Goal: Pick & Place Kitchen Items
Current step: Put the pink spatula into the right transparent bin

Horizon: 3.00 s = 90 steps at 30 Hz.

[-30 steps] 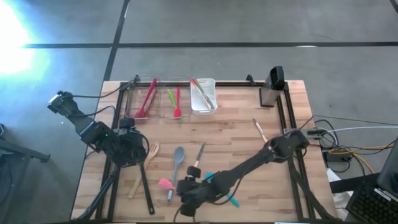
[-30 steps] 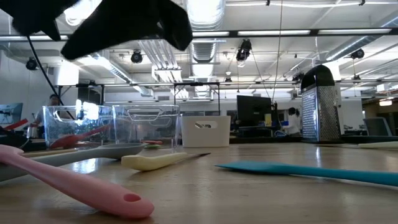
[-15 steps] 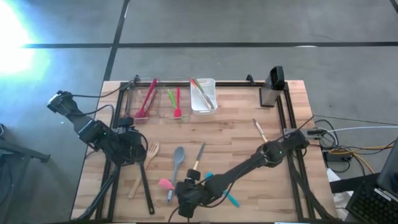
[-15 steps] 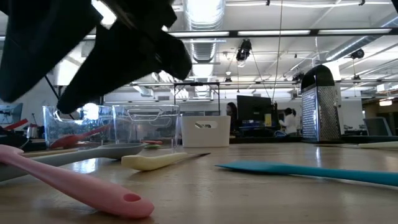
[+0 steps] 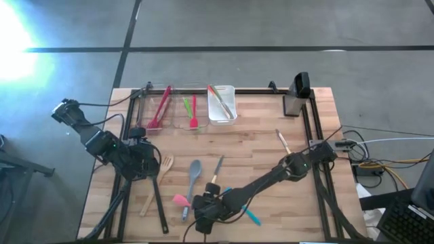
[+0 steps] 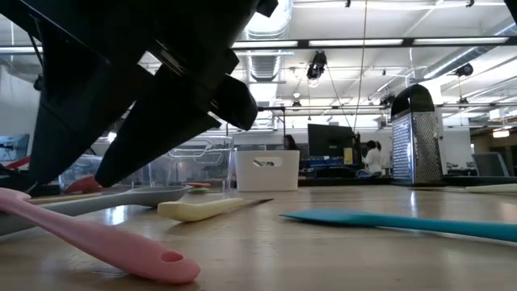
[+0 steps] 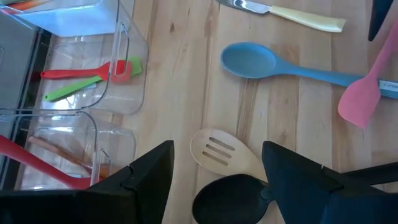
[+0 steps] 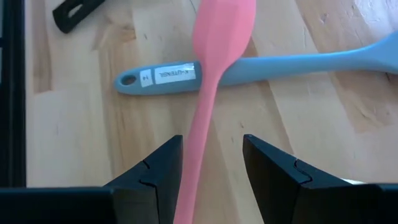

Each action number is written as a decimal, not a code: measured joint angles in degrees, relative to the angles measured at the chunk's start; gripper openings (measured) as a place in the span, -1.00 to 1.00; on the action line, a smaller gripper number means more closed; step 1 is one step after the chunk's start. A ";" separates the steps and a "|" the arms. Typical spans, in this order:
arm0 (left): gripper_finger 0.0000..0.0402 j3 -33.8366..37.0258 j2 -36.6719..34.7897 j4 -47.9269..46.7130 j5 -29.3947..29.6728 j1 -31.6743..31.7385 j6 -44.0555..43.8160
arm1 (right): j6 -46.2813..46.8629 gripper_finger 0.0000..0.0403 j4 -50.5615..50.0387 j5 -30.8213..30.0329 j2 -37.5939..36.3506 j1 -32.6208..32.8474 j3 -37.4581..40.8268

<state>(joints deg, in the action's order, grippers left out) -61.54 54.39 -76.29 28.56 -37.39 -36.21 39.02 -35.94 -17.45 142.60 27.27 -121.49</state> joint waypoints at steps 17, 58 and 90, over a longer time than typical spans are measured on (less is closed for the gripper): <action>0.22 5.09 7.65 25.07 -8.95 0.00 13.55 | 10.42 -0.38 -29.49 -4.54 -10.82 4.12 -1.04; 0.22 -5.92 46.29 45.46 -25.14 2.38 23.45 | 33.73 -0.48 -54.09 -15.31 -17.74 9.11 3.04; -0.84 -5.79 53.83 47.50 -23.32 2.60 17.64 | 33.86 -0.58 -54.08 -15.52 -17.72 9.27 3.56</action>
<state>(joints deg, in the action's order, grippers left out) -67.33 108.23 -28.80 5.23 -34.79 -18.57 72.88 -90.02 -32.97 124.88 36.53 -117.93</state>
